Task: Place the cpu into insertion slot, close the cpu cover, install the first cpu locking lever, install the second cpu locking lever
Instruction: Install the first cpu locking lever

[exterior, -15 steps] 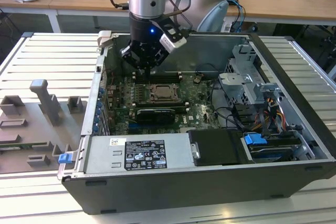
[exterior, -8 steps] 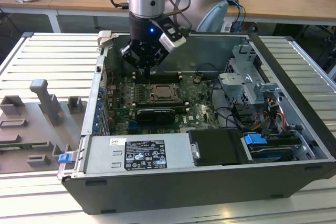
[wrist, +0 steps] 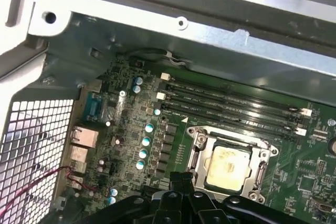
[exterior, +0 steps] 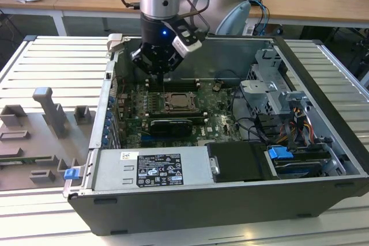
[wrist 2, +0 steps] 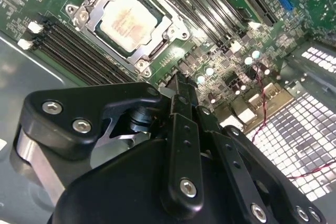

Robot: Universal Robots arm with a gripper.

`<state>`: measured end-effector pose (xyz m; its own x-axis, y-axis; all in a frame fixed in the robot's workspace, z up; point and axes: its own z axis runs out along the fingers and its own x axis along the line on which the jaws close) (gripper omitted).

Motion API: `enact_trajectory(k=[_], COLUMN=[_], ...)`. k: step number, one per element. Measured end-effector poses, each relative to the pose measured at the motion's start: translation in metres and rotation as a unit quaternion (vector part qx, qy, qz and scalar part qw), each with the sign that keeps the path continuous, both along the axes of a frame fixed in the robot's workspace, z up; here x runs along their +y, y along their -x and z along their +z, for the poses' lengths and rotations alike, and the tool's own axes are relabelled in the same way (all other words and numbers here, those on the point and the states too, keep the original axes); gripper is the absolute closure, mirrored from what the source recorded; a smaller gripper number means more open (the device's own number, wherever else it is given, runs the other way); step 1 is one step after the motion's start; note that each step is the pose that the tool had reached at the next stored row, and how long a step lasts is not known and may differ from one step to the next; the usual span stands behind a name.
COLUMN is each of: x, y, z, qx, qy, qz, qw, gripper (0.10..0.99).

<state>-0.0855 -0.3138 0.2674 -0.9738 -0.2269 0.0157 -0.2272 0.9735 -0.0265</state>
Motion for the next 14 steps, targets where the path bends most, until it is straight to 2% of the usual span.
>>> enact_trajectory(k=[4,8,12,14], x=[0.0023,0.0083,0.009,0.0095], y=[0.001,0.001,0.001,0.001], z=[-0.0002,-0.0005,-0.0021,-0.0026], qx=[0.0,-0.0001,0.0,0.0], qy=[-0.0001,-0.0001,-0.0001,-0.0007], qz=[-0.001,-0.002,-0.031,-0.034], qw=[1.0,1.0,0.9995,0.9994], gripper=[0.98,0.98,0.98,0.98])
